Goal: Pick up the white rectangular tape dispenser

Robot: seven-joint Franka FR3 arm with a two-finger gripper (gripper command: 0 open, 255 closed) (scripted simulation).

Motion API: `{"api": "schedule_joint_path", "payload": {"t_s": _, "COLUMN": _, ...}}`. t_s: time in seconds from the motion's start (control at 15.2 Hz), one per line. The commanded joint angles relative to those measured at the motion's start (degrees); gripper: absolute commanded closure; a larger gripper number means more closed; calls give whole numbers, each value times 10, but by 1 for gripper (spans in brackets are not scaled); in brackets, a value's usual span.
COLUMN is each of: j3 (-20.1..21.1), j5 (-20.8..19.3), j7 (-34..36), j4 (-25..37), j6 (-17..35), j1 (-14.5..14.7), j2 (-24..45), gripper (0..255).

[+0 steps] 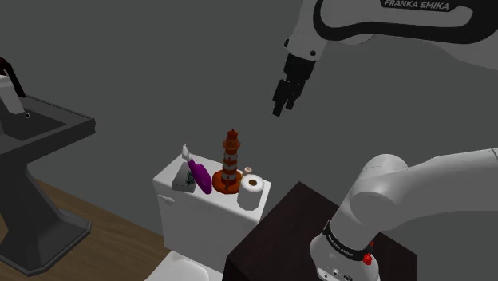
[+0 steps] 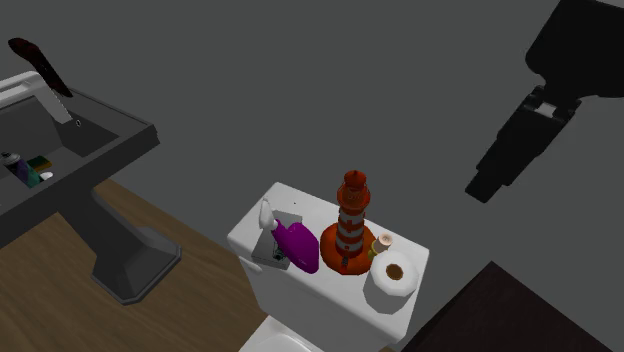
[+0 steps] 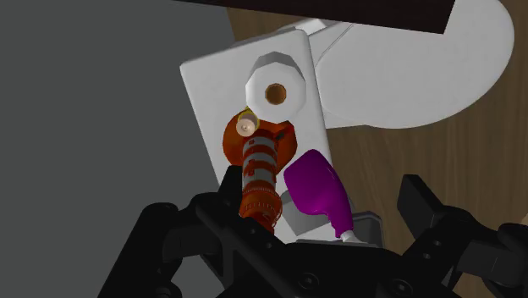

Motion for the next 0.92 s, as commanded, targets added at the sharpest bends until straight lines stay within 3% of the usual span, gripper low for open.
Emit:
{"api": "schedule_joint_path", "payload": {"t_s": 0.0, "j3": 0, "j5": 0, "j7": 0, "j4": 0, "j6": 0, "j1": 0, "j2": 0, "gripper": 0}}
{"api": "schedule_joint_path", "payload": {"t_s": 0.86, "j3": 51, "j5": -10, "j7": 6, "j4": 46, "j6": 183, "j1": 29, "j2": 277, "gripper": 0}}
